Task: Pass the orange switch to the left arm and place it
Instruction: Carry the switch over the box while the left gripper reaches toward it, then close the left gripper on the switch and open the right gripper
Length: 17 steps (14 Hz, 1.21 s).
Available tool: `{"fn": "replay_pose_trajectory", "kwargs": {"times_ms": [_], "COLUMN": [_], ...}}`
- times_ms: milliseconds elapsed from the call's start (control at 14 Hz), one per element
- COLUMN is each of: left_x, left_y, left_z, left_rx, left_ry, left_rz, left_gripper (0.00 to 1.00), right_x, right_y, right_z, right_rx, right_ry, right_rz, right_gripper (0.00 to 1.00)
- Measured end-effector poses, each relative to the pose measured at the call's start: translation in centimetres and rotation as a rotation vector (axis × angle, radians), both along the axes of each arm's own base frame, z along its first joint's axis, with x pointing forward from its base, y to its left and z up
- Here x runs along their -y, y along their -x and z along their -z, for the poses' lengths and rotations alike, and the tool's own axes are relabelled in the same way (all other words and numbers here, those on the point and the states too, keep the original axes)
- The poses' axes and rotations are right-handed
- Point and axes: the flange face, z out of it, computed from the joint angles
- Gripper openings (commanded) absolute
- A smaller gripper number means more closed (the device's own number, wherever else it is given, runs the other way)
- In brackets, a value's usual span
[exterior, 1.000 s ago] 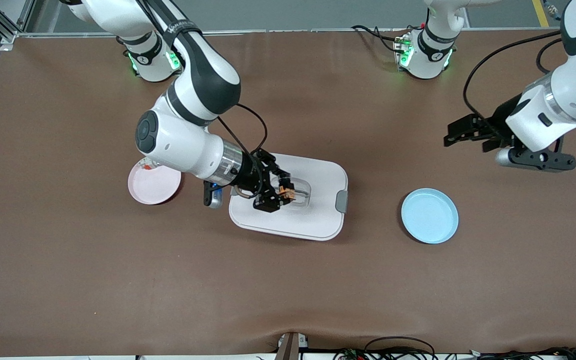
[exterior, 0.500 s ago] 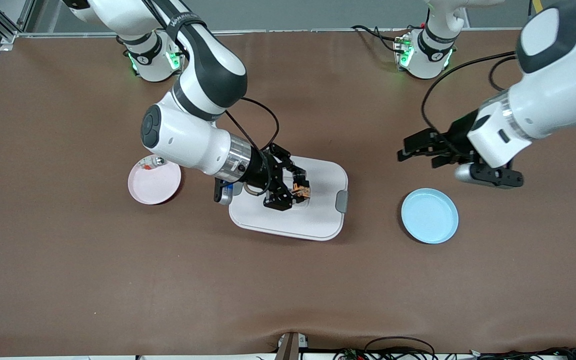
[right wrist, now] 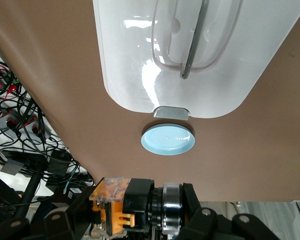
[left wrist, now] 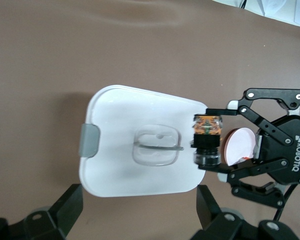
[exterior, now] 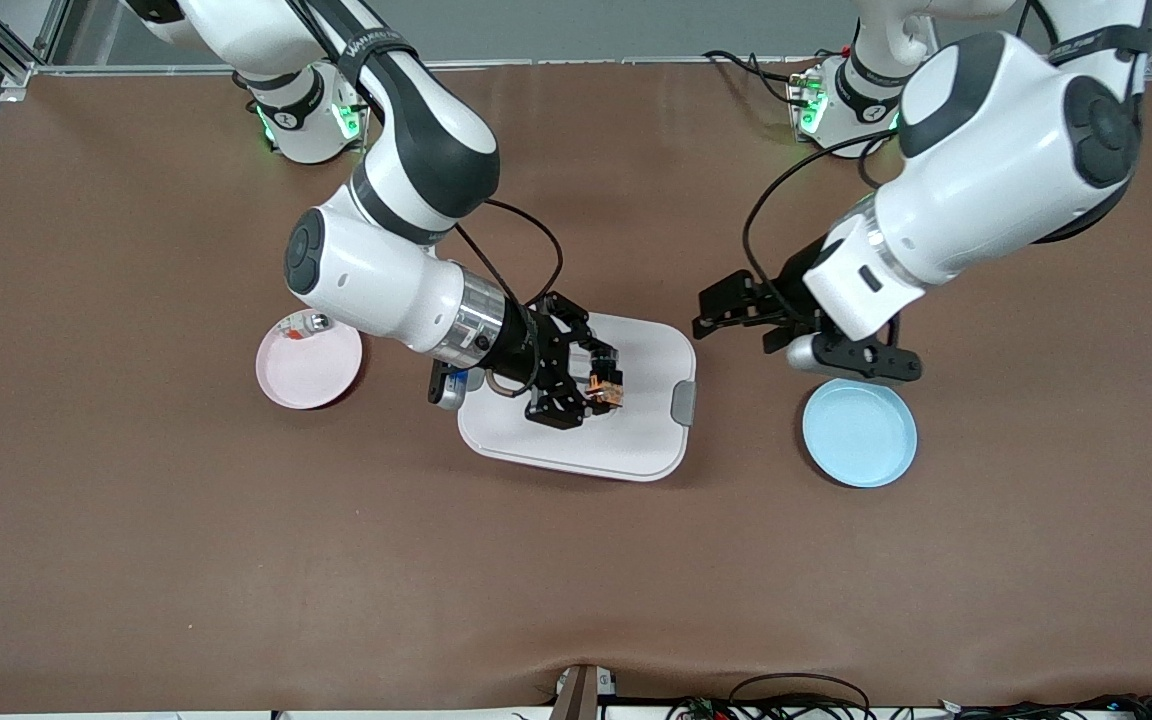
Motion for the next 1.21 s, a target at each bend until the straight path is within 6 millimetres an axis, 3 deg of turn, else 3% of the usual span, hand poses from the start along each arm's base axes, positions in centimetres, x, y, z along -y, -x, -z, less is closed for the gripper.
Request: {"fn": "replay_pose_trajectory", "kwargs": {"times_ms": [214,500,1214], "left_x": [2.6,4.6,7.0], "left_y": [-0.2,-0.9,-1.7], "left_z": [1.2,2.9,5.9], "left_rx": [0.024,0.028,0.035], "left_ry": [0.027,0.099,0.136], "left_rz": [-0.029,-0.064,-0.078], "left_gripper": [0.9,0.86,0.8], "right_x": [0.0,-0.3,-0.9], "right_y": [-0.1,0.0,0.1], "right_z": [-0.1,-0.3,-1.6], "right_rx": [-0.01,-0.004,0.023], "right_ry": [-0.005,-0.01,-0.028], "right_rz": [0.022,0.032,0.035], "right_gripper": [0.0,0.0,0.0]}}
